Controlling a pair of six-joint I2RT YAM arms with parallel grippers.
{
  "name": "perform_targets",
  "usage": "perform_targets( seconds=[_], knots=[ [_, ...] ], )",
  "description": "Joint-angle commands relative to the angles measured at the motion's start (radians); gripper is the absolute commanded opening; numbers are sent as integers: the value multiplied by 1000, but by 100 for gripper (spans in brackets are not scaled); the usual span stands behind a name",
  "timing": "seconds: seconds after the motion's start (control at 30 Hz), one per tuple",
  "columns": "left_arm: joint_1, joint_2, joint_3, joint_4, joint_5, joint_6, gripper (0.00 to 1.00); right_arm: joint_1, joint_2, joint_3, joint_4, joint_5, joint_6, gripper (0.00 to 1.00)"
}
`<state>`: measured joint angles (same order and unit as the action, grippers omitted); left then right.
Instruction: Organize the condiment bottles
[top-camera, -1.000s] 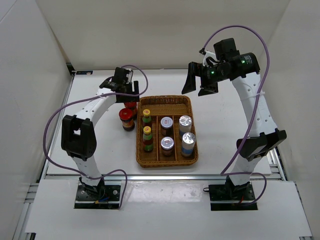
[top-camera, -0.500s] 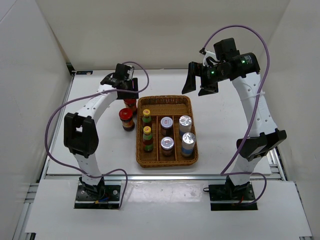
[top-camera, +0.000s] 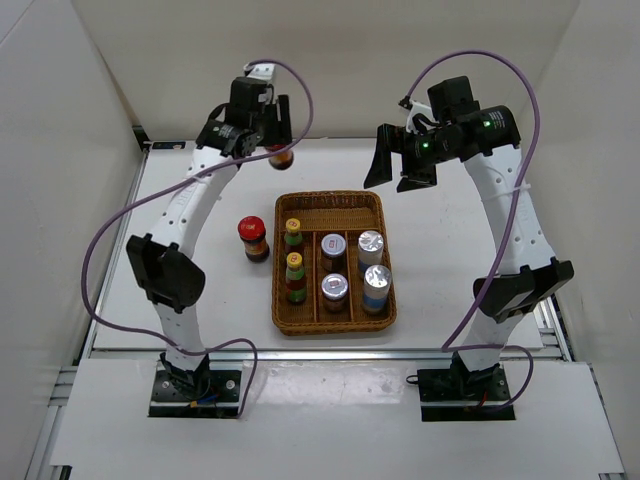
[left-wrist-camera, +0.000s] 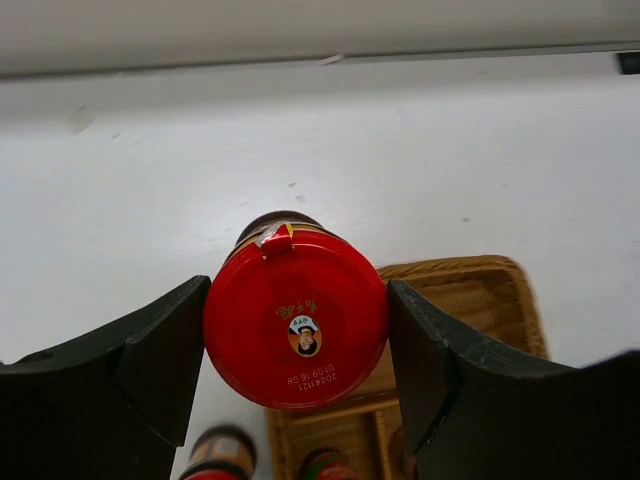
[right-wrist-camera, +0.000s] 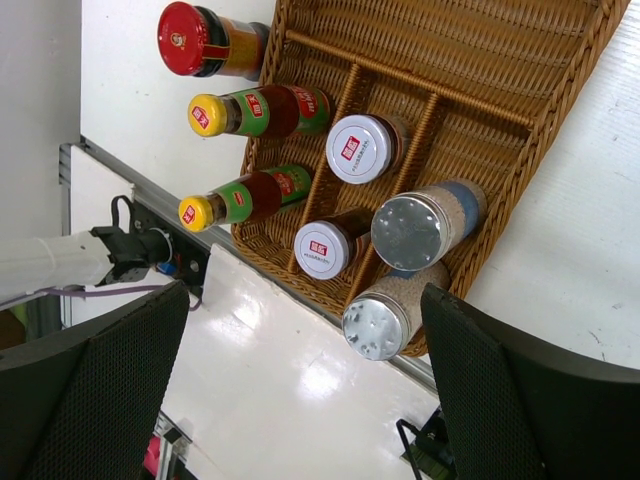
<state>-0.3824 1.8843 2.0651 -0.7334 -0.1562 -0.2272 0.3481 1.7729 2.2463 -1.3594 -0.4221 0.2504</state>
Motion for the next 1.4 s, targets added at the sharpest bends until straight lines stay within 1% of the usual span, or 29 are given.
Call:
perform_targets(
  seconds=[0.0,0.13,0.23,0.33,0.37,0.53,0.73,0.9,0.93,0.97,1.0,1.03,1.1,1.13,1.17,1.3,1.37],
  knots=[
    [-78,38,111,65,82,5,11,-3,-61,-1,-216,-9,-16,100],
    [-160,130,205,65,135,5,11,-3,-70,-10,-216,2,-16,100],
    [-197,177,237,65,147,5,11,-3,-79,-10,-216,14,-16,100],
    [-245,203,237,65,156,-4,11,-3,-98,-10,-216,38,-7,100],
    [-245,219,237,65,156,-4,11,-3,-98,-10,-216,39,-7,100],
    [-272,252,191,65,202,-44,11,-3,-116,26,-227,124,3,100],
    [-291,274,139,65,202,-54,11,-3,-116,35,-227,143,3,100],
    [-291,294,110,65,184,-73,20,-3,-116,35,-227,143,3,100],
    [-291,294,110,65,184,-73,22,-3,-116,35,-227,143,3,100],
    [-291,294,110,65,184,-73,33,-3,-116,44,-227,143,3,100],
    [-291,294,99,65,184,-73,39,-3,-116,44,-227,143,3,100],
    [-291,294,99,65,184,-64,53,-3,-116,44,-227,143,3,100],
    [-291,294,89,65,161,-64,70,-3,-116,44,-227,143,3,100],
    [-291,282,79,65,152,-64,87,-3,-116,44,-227,143,3,100],
    [-291,271,79,55,143,-48,100,-3,-116,44,-227,143,3,100],
    [-280,199,137,45,19,3,100,-3,-116,44,-227,143,3,100],
    [-239,115,138,35,-14,28,100,-3,-116,44,-227,143,3,100]
  ],
)
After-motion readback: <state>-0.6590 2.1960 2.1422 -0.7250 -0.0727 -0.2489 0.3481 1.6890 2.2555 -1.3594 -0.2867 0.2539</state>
